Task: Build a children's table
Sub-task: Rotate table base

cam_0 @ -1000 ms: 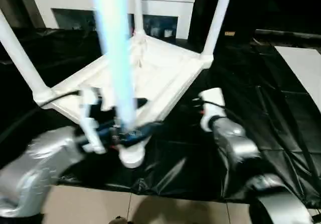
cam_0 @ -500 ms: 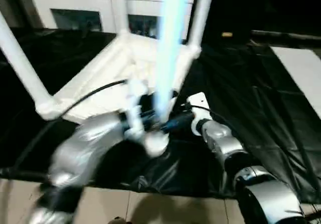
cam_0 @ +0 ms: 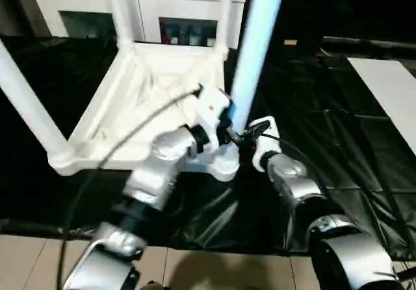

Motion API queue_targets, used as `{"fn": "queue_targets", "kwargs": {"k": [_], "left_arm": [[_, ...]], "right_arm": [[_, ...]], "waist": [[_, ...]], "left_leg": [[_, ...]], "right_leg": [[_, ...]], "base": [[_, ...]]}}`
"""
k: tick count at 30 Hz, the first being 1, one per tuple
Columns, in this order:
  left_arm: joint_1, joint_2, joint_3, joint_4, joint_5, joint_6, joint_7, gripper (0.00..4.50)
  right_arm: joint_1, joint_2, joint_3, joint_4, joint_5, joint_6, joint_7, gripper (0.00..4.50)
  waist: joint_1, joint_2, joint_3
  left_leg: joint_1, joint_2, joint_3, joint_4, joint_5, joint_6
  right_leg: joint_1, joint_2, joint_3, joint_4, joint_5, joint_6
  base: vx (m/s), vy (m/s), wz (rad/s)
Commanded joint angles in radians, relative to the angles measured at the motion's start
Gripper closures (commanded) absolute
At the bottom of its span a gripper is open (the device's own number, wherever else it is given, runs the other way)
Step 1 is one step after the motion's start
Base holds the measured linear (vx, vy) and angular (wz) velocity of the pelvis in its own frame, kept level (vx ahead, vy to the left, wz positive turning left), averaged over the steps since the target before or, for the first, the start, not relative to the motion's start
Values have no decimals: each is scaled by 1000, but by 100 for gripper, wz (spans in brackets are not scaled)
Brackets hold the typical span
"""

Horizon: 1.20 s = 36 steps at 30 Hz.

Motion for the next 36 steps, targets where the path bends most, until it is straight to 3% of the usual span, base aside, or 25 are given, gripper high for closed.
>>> {"fn": "queue_targets", "kwargs": {"k": [1, 5, 9, 11, 12, 14, 15, 17, 18, 21, 22, 23, 24, 25, 29, 32, 36], "left_arm": [[-22, -6, -15, -4, 22, -24, 7, 0], [44, 19, 6, -117, -65, 13, -128, 0], [96, 38, 5, -160, -73, 9, -151, 0], [134, 55, 13, -184, -64, -6, -132, 0], [177, 96, 14, -227, -66, 9, -149, 0], [194, 117, 12, -246, -66, 22, -165, 0], [217, 216, -24, -260, -26, 74, -240, 0], [219, 254, -40, -254, 0, 88, -266, 0], [216, 286, -57, -243, 27, 103, -289, 0], [168, 319, -91, -168, 93, 100, -310, 0], [93, 325, -125, -68, 161, 59, -308, 0], [93, 325, -125, -68, 161, 59, -308, 0], [59, 320, -134, -28, 178, 75, -299, 0], [28, 317, -147, 9, 191, 83, -300, 18], [-51, 308, -174, 141, 226, 85, -332, 40], [-97, 312, -185, 233, 239, 85, -414, 79], [-113, 320, -180, 259, 225, 93, -467, 98]], "right_arm": [[13, 4, -2, -38, 1, -29, -1, 8], [55, -54, -64, -157, 53, -50, 17, 8], [102, -96, -82, -267, 73, -43, 47, 8], [145, -124, -89, -355, 80, -32, 65, 8], [196, -155, -89, -458, 91, 1, 96, 8], [218, -169, -86, -499, 93, 20, 112, 8], [288, -226, -60, -601, 84, 63, 188, 8], [315, -250, -48, -637, 79, 75, 218, 8], [342, -274, -37, -673, 75, 91, 245, 8], [399, -339, 2, -754, 76, 125, 334, 8], [450, -399, 34, -844, 85, 162, 421, 8], [450, -399, 34, -844, 85, 162, 421, 8], [462, -416, 44, -872, 92, 171, 448, 8], [473, -430, 52, -907, 101, 192, 469, 3], [497, -456, 76, -1000, 118, 248, 514, 0], [517, -474, 94, -1064, 131, 295, 542, 0], [527, -483, 95, -1088, 137, 315, 555, 0]], "waist": [[8, 5, -76], [19, 1, -76], [18, 1, -74], [19, 12, -73], [18, 8, -73], [17, 9, -72], [18, 14, -71], [15, 11, -64], [12, 13, -63], [11, 16, -59], [14, 20, -60], [19, 18, -62], [17, 20, -62], [19, 23, -66], [16, 19, -72], [14, 20, -71], [16, 22, -71]], "left_leg": [[17, 34, -4, -62, -167, 41], [16, 37, -3, -63, -146, 44], [15, 33, 0, -62, -143, 53], [15, 34, -4, -63, -164, 41], [15, 33, -3, -64, -169, 39], [15, 32, -3, -67, -189, 31], [17, 30, -5, -68, -197, 25], [16, 31, -6, -74, -231, 22], [20, 30, -6, -75, -258, 11], [20, 29, -6, -77, -275, 6], [26, 30, -6, -76, -287, 10], [28, 31, -5, -73, -285, 13], [17, 30, -9, -76, -255, 13], [15, 30, -10, -73, -234, 12], [10, 25, -10, -65, -171, 38], [11, 23, -8, -63, -166, 57], [14, 29, -10, -67, -191, 49]], "right_leg": [[51, -75, 41, -74, 34, -273], [52, -75, 42, -68, 56, -269], [49, -69, 41, -70, 69, -257], [51, -68, 42, -74, 45, -235], [51, -67, 42, -75, 42, -230], [49, -65, 42, -80, 1, -217], [47, -63, 41, -80, -20, -214], [45, -60, 43, -89, -86, -189], [40, -61, 44, -92, -146, -178], [37, -60, 46, -103, -192, -170], [32, -59, 47, -107, -189, -167], [33, -60, 48, -105, -178, -162], [42, -65, 47, -98, -144, -170], [43, -69, 45, -94, -113, -179], [52, -67, 43, -86, -2, -205], [51, -67, 43, -91, -6, -222], [49, -70, 42, -90, -31, -240]], "base": [[0, 0, 0], [0, 0, 0], [0, 0, 0], [0, 0, 0], [0, 0, 0], [0, 0, 0], [0, 0, 0], [0, 0, 0], [0, 0, 0], [0, 0, 0], [0, 0, 0], [0, 0, 0], [0, 0, 0], [0, 0, 0], [0, 0, 0], [0, 0, 0], [0, 0, 0]]}}
